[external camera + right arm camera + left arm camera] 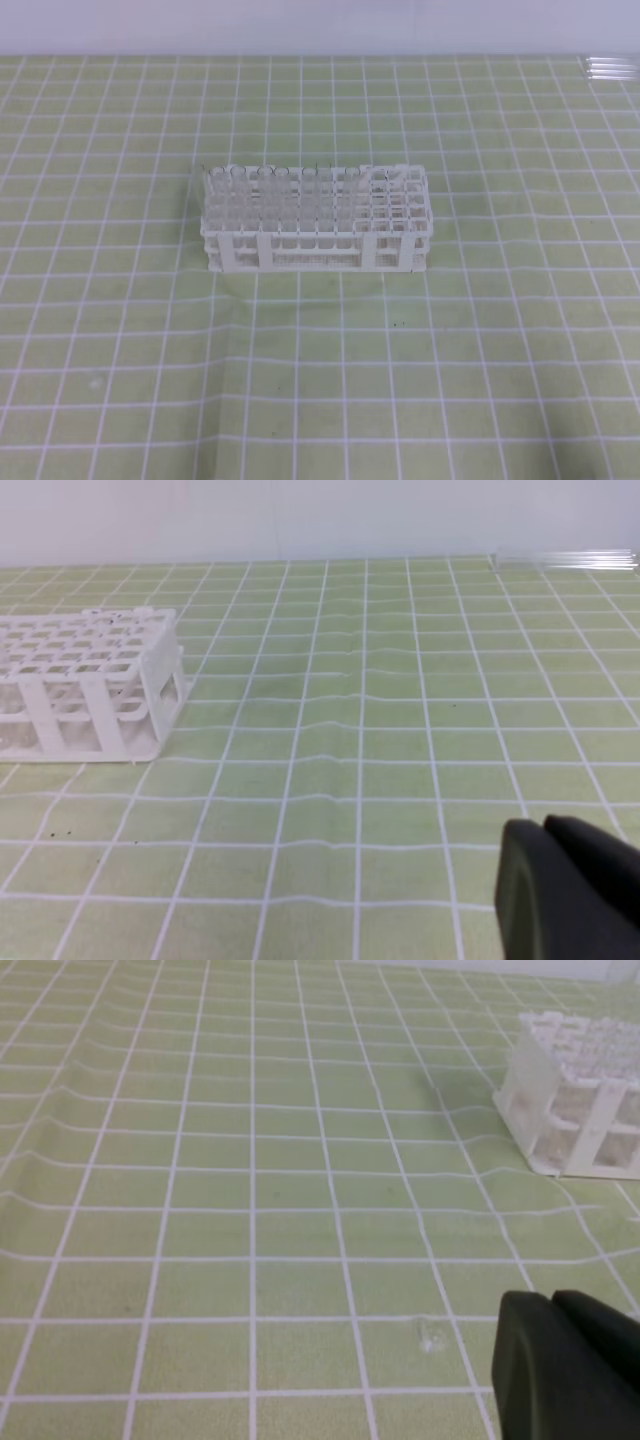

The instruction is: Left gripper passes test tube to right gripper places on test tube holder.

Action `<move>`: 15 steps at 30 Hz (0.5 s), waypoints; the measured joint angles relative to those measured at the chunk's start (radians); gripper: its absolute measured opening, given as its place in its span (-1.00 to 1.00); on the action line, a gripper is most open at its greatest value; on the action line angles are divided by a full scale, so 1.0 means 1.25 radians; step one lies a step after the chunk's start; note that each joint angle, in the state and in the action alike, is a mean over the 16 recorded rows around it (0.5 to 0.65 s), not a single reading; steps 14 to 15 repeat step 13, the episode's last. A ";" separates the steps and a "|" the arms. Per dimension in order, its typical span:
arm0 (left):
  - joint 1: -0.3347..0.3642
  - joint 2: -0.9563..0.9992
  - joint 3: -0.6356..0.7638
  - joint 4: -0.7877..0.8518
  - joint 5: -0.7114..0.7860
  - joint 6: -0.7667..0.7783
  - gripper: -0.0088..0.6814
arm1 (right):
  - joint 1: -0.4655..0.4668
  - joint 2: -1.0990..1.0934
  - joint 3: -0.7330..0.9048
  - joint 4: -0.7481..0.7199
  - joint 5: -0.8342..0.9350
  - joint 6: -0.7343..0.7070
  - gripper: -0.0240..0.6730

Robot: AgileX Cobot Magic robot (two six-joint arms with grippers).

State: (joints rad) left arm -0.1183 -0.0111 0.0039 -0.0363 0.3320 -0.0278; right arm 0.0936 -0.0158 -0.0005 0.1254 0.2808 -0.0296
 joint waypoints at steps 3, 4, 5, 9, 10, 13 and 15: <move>0.000 -0.001 0.001 0.003 -0.001 0.000 -0.98 | 0.000 0.000 0.000 0.000 0.000 0.000 -0.98; 0.000 -0.001 0.001 0.003 -0.002 0.000 -0.98 | 0.000 0.000 0.000 0.000 0.000 0.000 -0.98; 0.000 -0.001 0.001 0.004 -0.002 0.000 -0.98 | 0.000 0.000 0.000 0.000 0.000 0.000 -0.98; 0.000 -0.003 0.002 0.004 -0.002 0.000 -0.98 | 0.000 0.000 0.000 0.000 0.000 0.000 -0.98; 0.000 -0.002 0.002 0.004 -0.002 0.000 -0.98 | 0.000 0.001 0.000 0.000 0.000 0.000 -0.98; 0.000 -0.002 0.002 0.005 -0.003 0.000 -0.98 | 0.000 0.001 0.000 0.000 0.000 0.000 -0.98; 0.000 -0.002 0.002 0.005 -0.003 0.000 -0.98 | 0.000 0.001 0.000 0.000 0.000 0.000 -0.98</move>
